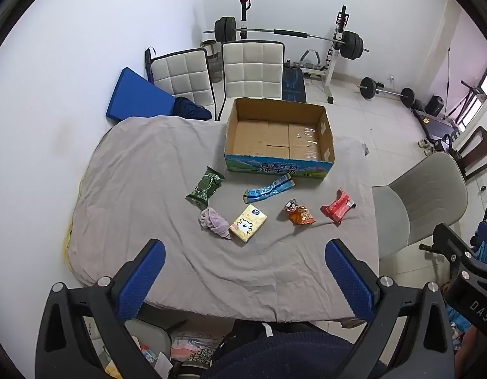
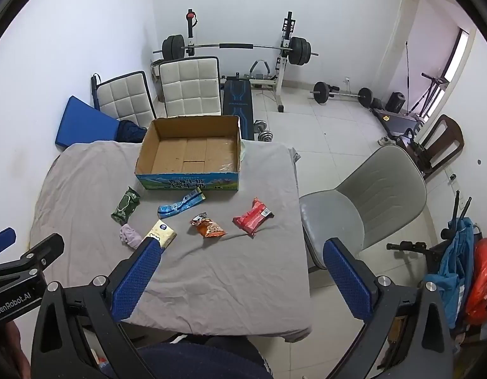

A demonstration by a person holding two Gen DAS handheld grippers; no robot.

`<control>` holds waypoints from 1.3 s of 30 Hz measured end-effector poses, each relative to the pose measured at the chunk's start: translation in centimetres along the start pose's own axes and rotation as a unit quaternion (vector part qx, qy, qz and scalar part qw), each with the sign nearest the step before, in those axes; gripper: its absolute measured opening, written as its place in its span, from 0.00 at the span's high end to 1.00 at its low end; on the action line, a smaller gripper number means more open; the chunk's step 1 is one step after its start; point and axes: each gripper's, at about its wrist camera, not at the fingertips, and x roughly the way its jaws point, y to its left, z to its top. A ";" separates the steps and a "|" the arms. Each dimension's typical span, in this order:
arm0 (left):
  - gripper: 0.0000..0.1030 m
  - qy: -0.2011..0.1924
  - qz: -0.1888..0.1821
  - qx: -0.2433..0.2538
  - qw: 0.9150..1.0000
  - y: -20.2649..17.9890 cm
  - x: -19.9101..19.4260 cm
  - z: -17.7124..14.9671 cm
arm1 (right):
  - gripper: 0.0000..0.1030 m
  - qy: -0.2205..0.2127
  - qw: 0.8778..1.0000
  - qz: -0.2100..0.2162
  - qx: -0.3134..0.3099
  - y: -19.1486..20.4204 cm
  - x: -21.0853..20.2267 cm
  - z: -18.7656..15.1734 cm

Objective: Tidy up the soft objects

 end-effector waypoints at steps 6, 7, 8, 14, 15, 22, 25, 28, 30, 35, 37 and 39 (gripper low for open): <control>0.00 -0.001 0.001 -0.001 1.000 0.3 -0.1 0.0 | 0.00 -0.003 1.000 0.003 0.000 0.0 -0.1 -0.1; 0.00 0.003 0.001 -0.001 1.000 0.3 -0.1 0.1 | 0.00 -0.002 1.000 0.004 0.000 0.0 -0.1 -0.1; 0.00 0.003 0.002 -0.001 1.000 0.3 -0.2 0.1 | 0.00 -0.002 1.000 0.004 0.000 0.0 -0.1 -0.2; 0.00 0.005 0.002 0.000 1.000 -0.2 -0.2 0.2 | 0.00 -0.001 1.000 0.005 0.001 -0.2 0.0 -0.3; 0.00 0.008 0.003 0.000 1.000 -0.2 -0.2 0.2 | 0.00 0.000 1.000 0.005 0.000 -0.2 0.0 -0.3; 0.00 0.005 0.005 -0.004 1.000 0.5 -0.2 0.0 | 0.00 -0.002 1.000 0.009 -0.005 -0.1 -0.1 -0.4; 0.00 -0.001 0.007 -0.004 1.000 0.6 -0.4 -0.1 | 0.00 -0.002 1.000 0.011 -0.005 -0.2 -0.2 -0.5; 0.00 -0.004 0.006 -0.006 1.000 0.6 -0.6 0.0 | 0.00 -0.001 1.000 0.012 -0.003 -0.5 -0.1 -0.6; 0.00 -0.007 0.003 -0.006 1.000 0.4 -0.5 -0.1 | 0.00 -0.001 1.000 0.012 -0.003 -0.5 -0.2 -0.7; 0.00 -0.020 0.010 -0.003 1.000 0.3 -0.7 -0.2 | 0.00 -0.004 1.000 0.012 -0.003 -0.6 -0.4 -0.6; 0.00 -0.020 0.009 -0.003 1.000 0.3 -0.8 -0.2 | 0.00 -0.004 1.000 0.012 -0.001 -0.6 -0.4 -0.5; 0.00 -0.031 0.006 -0.004 0.999 0.4 -0.9 -0.1 | 0.00 -0.004 1.000 0.012 -0.001 -0.5 -0.5 -0.6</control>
